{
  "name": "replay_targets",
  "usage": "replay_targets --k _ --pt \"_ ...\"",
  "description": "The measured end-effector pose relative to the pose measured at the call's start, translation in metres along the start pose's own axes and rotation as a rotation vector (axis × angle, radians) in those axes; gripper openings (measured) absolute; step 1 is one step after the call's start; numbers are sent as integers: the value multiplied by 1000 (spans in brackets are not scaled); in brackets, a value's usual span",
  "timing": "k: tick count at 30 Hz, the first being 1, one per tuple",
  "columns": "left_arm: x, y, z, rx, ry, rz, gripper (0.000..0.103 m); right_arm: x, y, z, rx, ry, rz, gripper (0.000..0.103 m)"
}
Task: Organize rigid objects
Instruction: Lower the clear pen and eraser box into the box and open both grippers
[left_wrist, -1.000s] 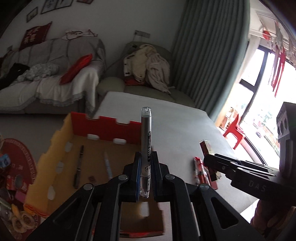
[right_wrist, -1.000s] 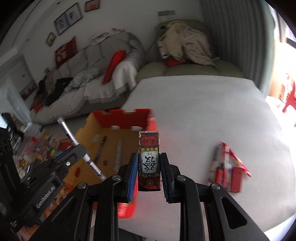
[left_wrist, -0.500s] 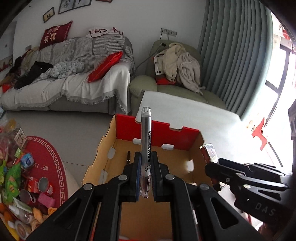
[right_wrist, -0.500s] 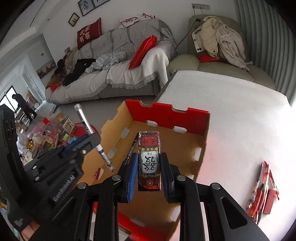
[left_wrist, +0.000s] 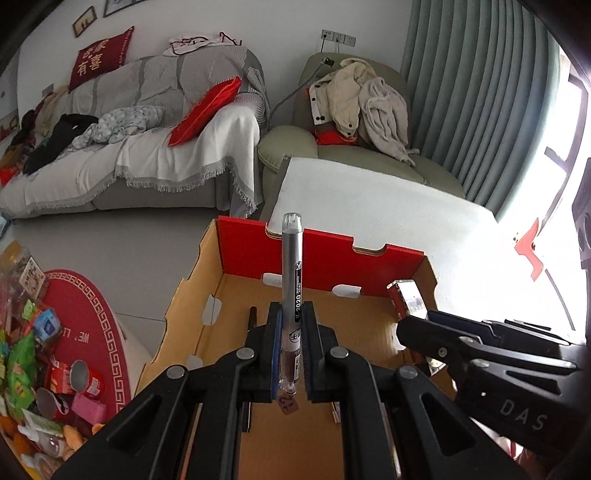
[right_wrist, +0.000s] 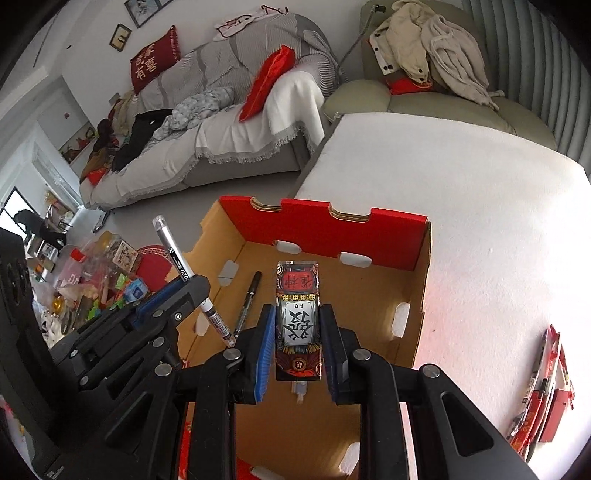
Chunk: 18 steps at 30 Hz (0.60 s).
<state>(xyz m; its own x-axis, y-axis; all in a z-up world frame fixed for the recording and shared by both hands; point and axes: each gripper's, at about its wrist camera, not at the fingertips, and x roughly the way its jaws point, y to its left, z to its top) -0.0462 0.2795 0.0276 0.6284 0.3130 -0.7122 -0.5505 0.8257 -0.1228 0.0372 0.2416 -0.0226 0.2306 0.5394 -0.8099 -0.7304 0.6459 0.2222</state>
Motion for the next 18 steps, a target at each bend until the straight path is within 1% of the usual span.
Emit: replay_targets --k 6,18 --pt "11 -6 3 13 25 4 11 10 -5 1 7 20 -11 25" --pt "42 -6 -1 17 108 27 11 34 -17 0 32 66 -19 25"
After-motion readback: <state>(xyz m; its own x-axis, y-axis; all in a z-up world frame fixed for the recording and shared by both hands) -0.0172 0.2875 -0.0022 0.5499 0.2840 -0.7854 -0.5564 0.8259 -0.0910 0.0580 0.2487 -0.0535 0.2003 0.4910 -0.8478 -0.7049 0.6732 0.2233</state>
